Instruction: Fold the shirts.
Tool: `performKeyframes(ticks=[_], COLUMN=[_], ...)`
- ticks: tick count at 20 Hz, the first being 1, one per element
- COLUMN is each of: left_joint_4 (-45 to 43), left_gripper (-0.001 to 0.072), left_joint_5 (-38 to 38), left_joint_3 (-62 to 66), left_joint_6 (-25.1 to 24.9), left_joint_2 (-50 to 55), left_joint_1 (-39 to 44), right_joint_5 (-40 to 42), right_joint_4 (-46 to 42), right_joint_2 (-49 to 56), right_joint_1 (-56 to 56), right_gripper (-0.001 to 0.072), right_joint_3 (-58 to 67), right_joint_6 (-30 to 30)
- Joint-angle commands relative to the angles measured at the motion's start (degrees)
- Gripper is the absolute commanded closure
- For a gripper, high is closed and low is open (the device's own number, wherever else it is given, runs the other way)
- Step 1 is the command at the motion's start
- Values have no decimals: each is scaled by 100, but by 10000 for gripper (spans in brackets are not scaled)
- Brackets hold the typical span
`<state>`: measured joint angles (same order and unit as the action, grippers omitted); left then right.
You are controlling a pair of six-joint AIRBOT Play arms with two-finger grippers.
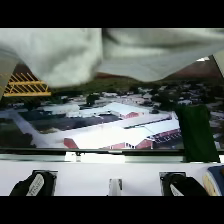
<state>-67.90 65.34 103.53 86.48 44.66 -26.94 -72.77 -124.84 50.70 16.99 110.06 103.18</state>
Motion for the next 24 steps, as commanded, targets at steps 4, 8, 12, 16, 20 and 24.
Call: performKeyframes(ticks=[4, 8, 12, 16, 20, 24], left_joint_4=[409, 575, 699, 691, 688, 695], left_gripper=[676, 676, 676, 676, 676, 676], left_joint_5=[-400, -1193, -1248, -1381, -1456, -1449], left_joint_3=[-3021, -5333, -6290, -6328, -6328, -6325], left_joint_6=[-184, -179, -181, -184, -181, -179], left_joint_2=[-997, -1600, -1615, -1578, -1576, -1576], left_joint_1=[249, 992, 1674, 1958, 1945, 1945], right_joint_5=[-1388, -822, 1294, 1827, 708, -442], right_joint_4=[575, 925, 1161, 2730, 2402, 2741], right_joint_2=[573, 1147, 2103, 2841, 2520, 1814], right_joint_1=[0, 0, 0, 0, 0, -457], right_gripper=[690, 689, 689, 331, 83, 87], right_joint_3=[-223, -2085, -3952, -4096, -3740, -3998], right_joint_6=[-136, 13, 1727, 2205, -175, -396])
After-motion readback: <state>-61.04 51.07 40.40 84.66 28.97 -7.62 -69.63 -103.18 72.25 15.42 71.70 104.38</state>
